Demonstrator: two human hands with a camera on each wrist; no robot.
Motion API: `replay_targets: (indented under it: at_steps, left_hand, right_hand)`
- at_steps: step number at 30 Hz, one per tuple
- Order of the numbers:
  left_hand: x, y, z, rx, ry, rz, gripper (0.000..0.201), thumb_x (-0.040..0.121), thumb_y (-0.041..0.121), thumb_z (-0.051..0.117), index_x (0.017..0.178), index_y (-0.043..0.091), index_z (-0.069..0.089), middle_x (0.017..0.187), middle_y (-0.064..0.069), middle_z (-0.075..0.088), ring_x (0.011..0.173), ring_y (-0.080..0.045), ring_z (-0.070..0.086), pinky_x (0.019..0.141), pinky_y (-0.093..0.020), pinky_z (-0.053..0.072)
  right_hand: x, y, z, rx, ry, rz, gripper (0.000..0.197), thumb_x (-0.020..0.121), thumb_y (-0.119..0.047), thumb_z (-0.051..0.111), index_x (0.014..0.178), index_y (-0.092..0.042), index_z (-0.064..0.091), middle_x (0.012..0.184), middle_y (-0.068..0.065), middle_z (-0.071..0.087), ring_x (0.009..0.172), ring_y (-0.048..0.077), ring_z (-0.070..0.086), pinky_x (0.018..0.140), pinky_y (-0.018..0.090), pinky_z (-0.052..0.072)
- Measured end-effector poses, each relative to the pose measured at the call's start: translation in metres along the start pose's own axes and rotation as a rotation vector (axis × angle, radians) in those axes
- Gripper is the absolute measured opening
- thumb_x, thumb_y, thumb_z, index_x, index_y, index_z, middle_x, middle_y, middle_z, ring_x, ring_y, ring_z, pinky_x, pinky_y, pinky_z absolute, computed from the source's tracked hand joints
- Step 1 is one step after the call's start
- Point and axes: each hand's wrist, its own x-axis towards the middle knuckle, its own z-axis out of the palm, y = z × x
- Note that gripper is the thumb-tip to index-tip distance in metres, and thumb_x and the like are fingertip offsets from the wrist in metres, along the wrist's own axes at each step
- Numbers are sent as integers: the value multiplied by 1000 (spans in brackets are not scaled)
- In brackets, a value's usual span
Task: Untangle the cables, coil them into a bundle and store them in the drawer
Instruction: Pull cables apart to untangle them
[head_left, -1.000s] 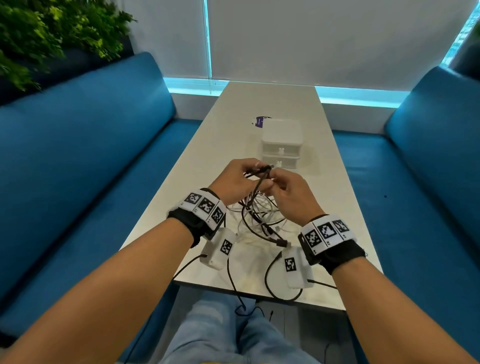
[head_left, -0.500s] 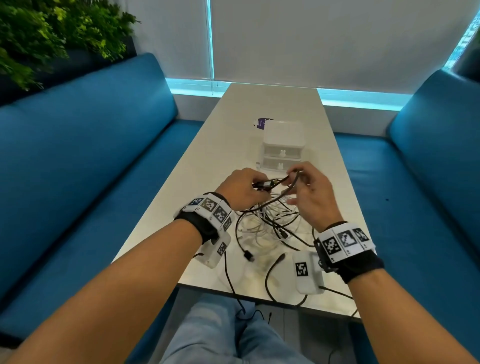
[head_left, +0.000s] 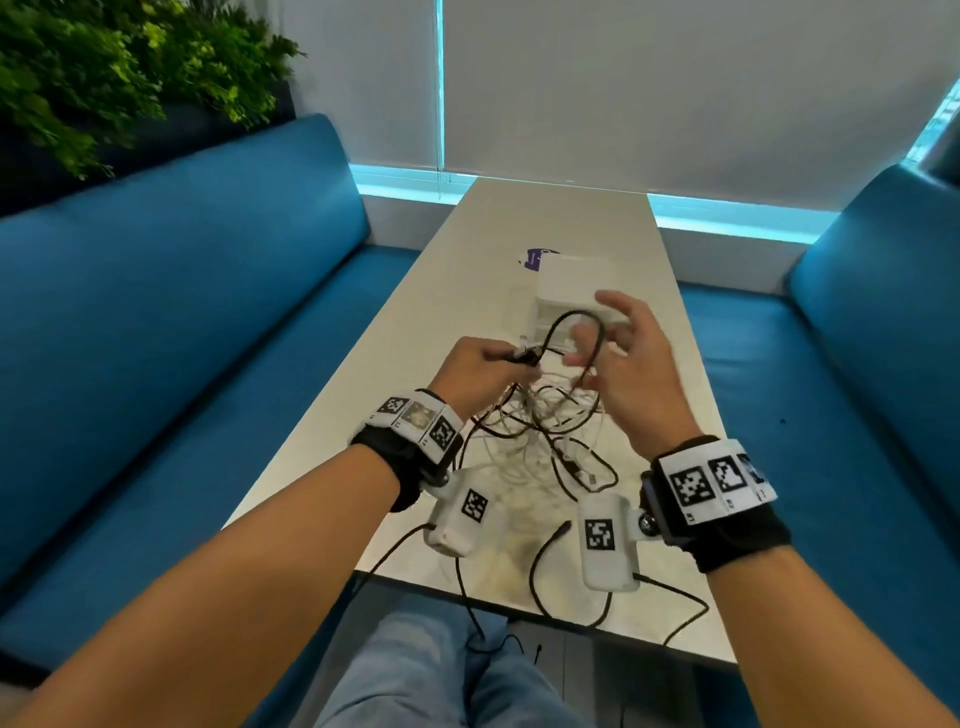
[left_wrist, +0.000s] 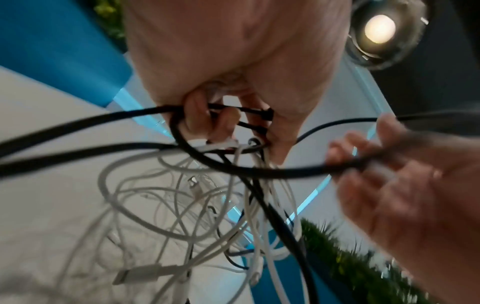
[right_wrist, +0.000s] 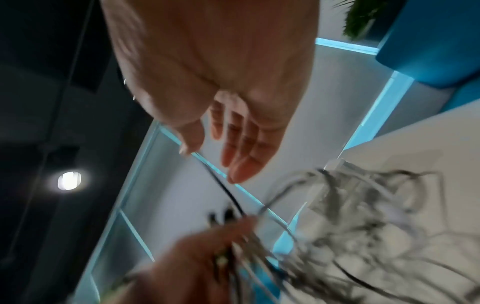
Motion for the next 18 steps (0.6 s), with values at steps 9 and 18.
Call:
replay_targets:
  at_steps: [9,18]
  left_hand:
    - [-9,3,6,-243,77,-80,14,81,13,75,95,10,73,68,10,63,50,9,54,50,-6,38]
    - [6,19,-6,-497,368,-65,10,88,11,67,97,12,70,46,16,48,42,0,40,51,-19,29]
  right_hand:
    - [-12,38,15,-654,-94,-192,32,83,-19,71,114,-11,66,89,0,60,80,13,58,80,29,49]
    - [-12,35,14,-981,-183,-165,41,88,-24,66,128,-18,58,106,8,66,103,29,59,84,37,48]
